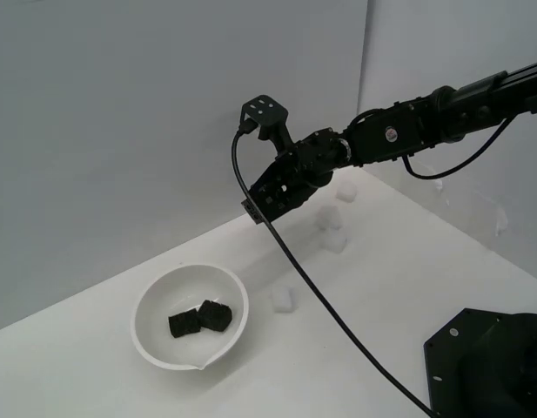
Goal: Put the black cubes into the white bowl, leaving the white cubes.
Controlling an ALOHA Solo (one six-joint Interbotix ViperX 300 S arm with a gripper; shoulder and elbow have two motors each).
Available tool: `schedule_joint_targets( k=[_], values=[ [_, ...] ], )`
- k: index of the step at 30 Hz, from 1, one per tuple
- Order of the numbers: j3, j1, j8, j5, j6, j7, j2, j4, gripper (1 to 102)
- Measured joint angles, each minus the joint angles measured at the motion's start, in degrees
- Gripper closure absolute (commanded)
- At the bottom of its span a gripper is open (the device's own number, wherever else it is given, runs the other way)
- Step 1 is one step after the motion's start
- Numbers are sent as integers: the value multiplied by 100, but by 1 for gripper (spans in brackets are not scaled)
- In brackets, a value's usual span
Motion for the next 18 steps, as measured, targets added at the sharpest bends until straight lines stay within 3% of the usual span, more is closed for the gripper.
schedule_joint_targets(
  k=[5,10,18],
  values=[
    [659,-88,0,0,-35,448,668,0,100],
    [1195,-580,-53,0,-97,738,1204,0,100],
    [1758,-1547,-202,44,-237,905,1758,35,100]
  ],
)
